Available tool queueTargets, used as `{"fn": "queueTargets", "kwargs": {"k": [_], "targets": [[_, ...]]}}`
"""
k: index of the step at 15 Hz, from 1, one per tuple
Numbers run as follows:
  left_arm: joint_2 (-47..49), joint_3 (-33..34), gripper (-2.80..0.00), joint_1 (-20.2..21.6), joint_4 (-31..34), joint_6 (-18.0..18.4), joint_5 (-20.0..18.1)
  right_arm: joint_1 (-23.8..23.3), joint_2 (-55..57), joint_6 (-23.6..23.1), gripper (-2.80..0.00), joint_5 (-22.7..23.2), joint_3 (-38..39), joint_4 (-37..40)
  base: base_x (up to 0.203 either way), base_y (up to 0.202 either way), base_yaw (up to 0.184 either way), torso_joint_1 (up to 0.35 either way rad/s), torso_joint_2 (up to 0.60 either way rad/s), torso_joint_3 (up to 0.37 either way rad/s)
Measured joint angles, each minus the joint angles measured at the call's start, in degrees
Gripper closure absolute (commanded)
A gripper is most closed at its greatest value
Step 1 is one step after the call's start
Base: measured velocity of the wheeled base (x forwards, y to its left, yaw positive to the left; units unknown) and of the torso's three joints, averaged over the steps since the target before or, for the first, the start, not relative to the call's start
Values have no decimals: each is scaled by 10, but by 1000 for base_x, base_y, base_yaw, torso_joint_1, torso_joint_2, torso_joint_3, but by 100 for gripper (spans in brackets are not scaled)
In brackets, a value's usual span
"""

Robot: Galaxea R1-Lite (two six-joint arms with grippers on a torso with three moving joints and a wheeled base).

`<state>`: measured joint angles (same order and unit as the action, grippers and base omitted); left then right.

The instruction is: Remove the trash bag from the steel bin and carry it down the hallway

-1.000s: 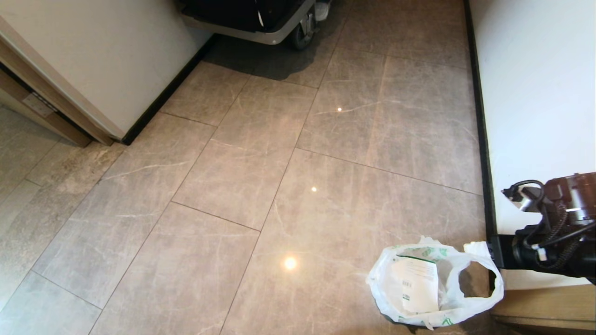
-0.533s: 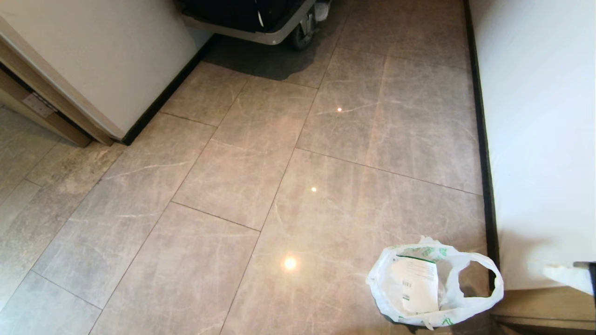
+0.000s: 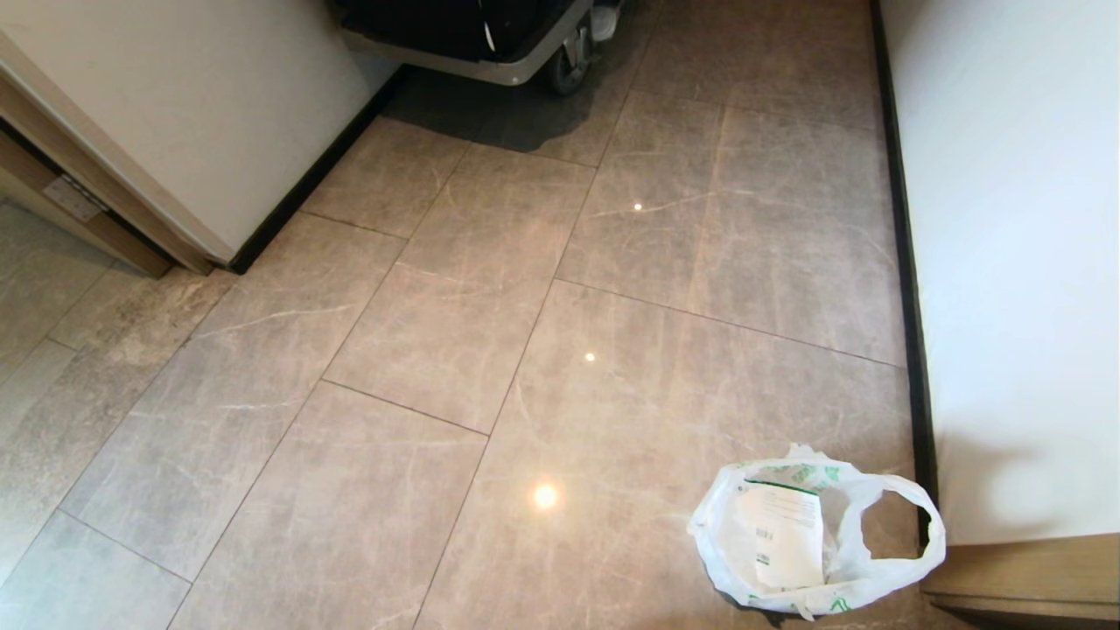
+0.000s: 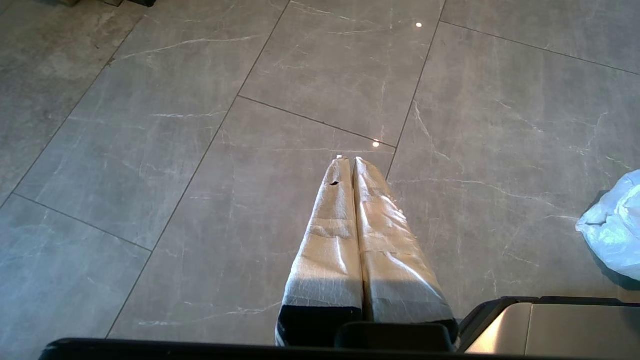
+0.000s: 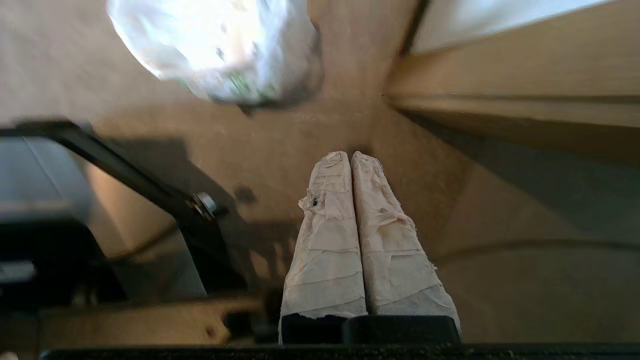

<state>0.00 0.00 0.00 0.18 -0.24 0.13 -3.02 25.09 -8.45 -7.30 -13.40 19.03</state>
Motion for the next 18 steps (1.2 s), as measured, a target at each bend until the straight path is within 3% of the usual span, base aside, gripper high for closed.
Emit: {"fn": "queueTargets", "kwargs": {"k": [3,7,18], "targets": [[0,0,0,0,0,0,0,12,-95,28,0,60,82,-116,0,0,0,0,0,0],[0,0,0,0,0,0,0,24,-213,37,0,79,122,-177,0,0,0,0,0,0],[0,0,0,0,0,1,0,28,-252,45,0,79,134,-191,0,0,0,0,0,0]]}}
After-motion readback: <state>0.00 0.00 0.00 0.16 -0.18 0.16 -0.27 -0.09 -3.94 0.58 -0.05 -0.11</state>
